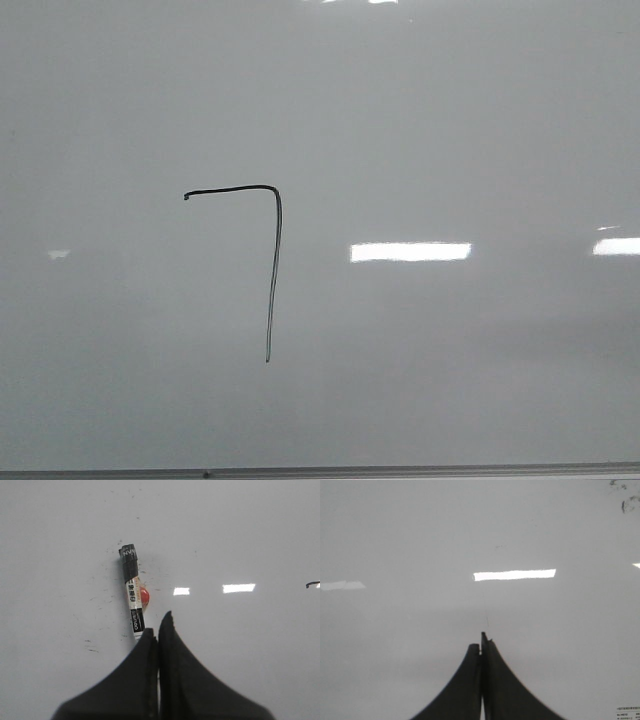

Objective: Write number 7 on whiteboard

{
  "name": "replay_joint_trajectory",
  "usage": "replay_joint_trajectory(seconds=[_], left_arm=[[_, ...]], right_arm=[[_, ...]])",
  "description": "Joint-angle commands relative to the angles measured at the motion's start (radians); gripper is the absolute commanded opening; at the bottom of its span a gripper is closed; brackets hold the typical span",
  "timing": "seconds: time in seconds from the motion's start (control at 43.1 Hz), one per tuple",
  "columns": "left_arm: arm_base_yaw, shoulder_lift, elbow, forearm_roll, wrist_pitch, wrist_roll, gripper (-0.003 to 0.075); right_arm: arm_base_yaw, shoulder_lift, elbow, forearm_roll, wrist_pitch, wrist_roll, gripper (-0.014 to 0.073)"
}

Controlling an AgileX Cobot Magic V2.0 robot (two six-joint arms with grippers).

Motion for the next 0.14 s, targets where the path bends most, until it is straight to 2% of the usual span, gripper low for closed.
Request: replay_joint_trajectory(seconds=[0.0, 0.116], left_arm=[[-0.003, -0.014, 0.003, -0.008, -0.089, -0.009, -0.0020], [-0.003, -0.014, 0.003, -0.008, -0.089, -0.009, -0.0020]], right_arm=[[-0.007, -0.018, -0.003, -0.007, -0.068, -0.002, -0.0069], [-0.007, -0.018, -0.003, -0.007, -0.068, -0.002, -0.0069]])
